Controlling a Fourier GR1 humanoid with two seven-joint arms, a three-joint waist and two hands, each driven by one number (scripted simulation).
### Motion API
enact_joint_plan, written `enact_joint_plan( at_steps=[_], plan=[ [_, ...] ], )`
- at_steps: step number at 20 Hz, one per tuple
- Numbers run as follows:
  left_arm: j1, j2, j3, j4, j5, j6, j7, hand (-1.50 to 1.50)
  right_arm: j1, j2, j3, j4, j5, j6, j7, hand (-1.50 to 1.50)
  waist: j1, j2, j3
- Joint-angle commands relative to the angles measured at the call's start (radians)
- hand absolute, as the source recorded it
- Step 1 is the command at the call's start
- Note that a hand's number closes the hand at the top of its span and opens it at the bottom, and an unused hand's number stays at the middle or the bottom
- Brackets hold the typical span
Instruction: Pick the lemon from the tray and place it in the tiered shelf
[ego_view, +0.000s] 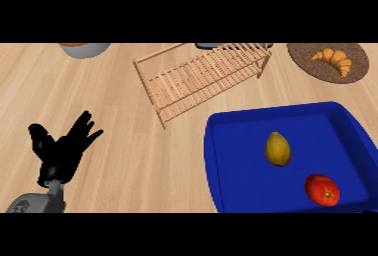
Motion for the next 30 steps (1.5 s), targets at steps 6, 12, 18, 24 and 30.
enact_joint_plan(
  at_steps=[6,12,18,24,30],
  plan=[
    [-0.015,-0.006,-0.003,0.046,-0.007,-0.026,0.04,0.0,-0.231,-0.092,0.162,-0.17,0.188,-0.137,0.588,-1.5,0.033,0.013,-0.005],
    [0.013,-0.031,-0.017,0.043,-0.024,-0.028,0.025,0.0,-0.453,-0.103,0.303,-0.08,0.312,-0.112,0.85,-1.5,0.039,0.012,-0.005],
    [0.074,-0.027,-0.019,0.037,-0.047,-0.033,-0.005,0.0,-0.533,-0.041,0.412,0.013,0.367,-0.059,0.931,-1.5,0.032,0.01,-0.005],
    [0.016,-0.025,0.011,0.031,-0.044,-0.02,0.045,0.0,-0.65,0.053,0.504,0.19,0.429,-0.027,0.923,-1.5,0.029,0.011,-0.004],
    [0.014,-0.043,0.005,0.04,-0.052,-0.016,0.068,0.0,-0.648,0.09,0.528,0.196,0.522,-0.029,1.001,-1.5,0.018,0.009,-0.004]
  ],
)
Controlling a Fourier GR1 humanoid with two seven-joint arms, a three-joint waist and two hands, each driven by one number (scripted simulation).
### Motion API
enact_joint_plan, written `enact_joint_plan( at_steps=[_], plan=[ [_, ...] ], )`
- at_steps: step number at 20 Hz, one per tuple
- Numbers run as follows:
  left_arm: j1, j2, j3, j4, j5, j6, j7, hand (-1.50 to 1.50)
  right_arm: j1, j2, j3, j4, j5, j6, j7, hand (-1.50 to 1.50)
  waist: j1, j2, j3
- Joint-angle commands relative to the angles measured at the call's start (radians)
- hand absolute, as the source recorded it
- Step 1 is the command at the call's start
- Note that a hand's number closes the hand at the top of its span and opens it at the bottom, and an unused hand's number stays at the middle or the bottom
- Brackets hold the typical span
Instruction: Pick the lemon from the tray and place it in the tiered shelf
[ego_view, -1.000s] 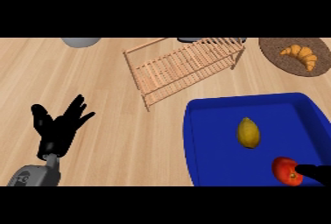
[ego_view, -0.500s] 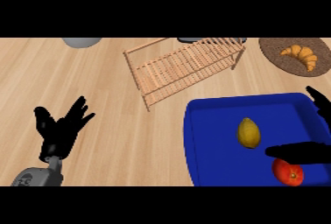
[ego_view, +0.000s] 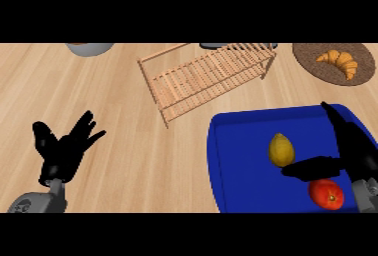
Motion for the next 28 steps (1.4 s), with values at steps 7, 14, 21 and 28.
enact_joint_plan(
  at_steps=[7,14,21,28],
  plan=[
    [0.06,0.023,0.03,0.014,0.013,-0.043,0.025,0.0,-0.081,0.107,0.006,0.126,0.109,0.048,0.152,-1.5,0.001,0.006,-0.006],
    [0.034,-0.036,-0.011,0.0,-0.039,0.014,0.047,0.0,-0.024,0.222,0.075,0.218,0.253,0.0,0.118,-1.5,-0.004,0.006,-0.005],
    [0.041,-0.013,0.041,0.023,-0.017,-0.037,0.018,0.0,-0.036,0.215,-0.013,0.245,0.284,0.083,0.109,-1.5,-0.01,0.005,-0.006],
    [0.041,-0.075,0.005,-0.013,-0.088,0.036,0.048,0.0,-0.001,0.323,-0.026,0.295,0.378,0.02,0.0,-1.5,-0.01,0.004,-0.005]
  ],
)
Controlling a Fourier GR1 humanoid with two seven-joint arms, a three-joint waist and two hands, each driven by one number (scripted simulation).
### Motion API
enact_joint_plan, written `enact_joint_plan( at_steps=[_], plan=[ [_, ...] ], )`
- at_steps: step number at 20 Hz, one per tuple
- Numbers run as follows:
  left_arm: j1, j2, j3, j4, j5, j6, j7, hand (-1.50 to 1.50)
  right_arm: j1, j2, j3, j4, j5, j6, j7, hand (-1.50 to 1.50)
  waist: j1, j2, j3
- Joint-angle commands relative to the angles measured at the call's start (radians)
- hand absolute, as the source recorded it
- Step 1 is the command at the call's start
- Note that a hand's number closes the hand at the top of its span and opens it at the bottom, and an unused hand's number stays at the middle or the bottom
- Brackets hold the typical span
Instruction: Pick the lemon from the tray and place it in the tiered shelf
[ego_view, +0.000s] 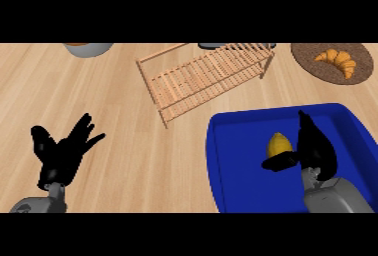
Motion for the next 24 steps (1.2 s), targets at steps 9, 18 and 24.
enact_joint_plan(
  at_steps=[9,18,24],
  plan=[
    [0.03,0.003,0.021,-0.038,-0.006,-0.023,0.1,0.0,-0.077,0.08,-0.076,0.223,0.008,0.054,-0.131,1.5,0.01,0.008,-0.007],
    [0.004,-0.06,0.006,0.074,-0.062,-0.028,-0.008,0.0,-0.103,0.142,-0.034,0.236,0.013,0.079,-0.239,1.5,0.002,0.008,-0.008],
    [-0.016,-0.032,0.012,0.039,-0.031,-0.059,0.034,0.0,-0.147,0.222,0.309,0.114,-0.035,0.322,-0.493,1.5,0.063,0.015,-0.008]
  ],
)
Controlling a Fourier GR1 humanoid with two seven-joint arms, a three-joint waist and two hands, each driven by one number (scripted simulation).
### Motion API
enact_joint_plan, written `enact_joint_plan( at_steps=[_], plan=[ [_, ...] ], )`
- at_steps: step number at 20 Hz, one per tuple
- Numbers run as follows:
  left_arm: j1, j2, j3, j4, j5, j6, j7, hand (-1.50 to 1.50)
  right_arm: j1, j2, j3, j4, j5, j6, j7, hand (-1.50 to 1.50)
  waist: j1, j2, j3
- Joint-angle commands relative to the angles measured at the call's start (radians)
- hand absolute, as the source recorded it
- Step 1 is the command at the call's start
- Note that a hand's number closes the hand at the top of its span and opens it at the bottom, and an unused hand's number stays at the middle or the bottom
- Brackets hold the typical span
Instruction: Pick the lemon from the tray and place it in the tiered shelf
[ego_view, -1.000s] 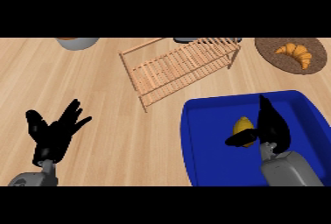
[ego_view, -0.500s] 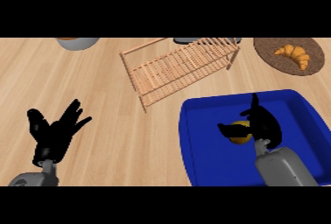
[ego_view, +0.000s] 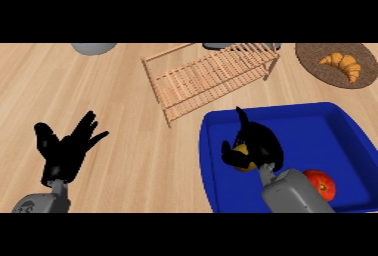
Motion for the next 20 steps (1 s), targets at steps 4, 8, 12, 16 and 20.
enact_joint_plan(
  at_steps=[4,8,12,16,20],
  plan=[
    [0.046,-0.01,-0.023,0.031,-0.009,-0.009,0.012,0.0,-0.081,0.037,0.275,-0.117,-0.06,0.238,-0.291,1.5,0.013,0.008,0.0],
    [0.009,-0.008,0.009,0.06,-0.018,0.022,0.021,0.0,-0.052,0.011,0.216,-0.365,-0.115,0.251,-0.295,1.5,-0.038,0.005,0.0],
    [0.086,-0.007,0.004,0.041,-0.02,0.001,-0.004,0.0,-0.04,-0.005,0.162,-0.616,-0.122,0.259,-0.207,1.5,-0.043,0.0,0.0],
    [0.037,0.01,0.043,0.047,0.006,-0.004,0.018,0.0,-0.135,0.059,0.057,-0.78,-0.135,0.302,-0.002,1.5,-0.044,0.002,-0.001],
    [0.048,-0.024,-0.012,0.014,-0.044,0.035,0.04,0.0,-0.322,0.065,-0.147,-0.837,-0.261,0.42,0.171,1.5,-0.038,0.003,-0.001]
  ],
)
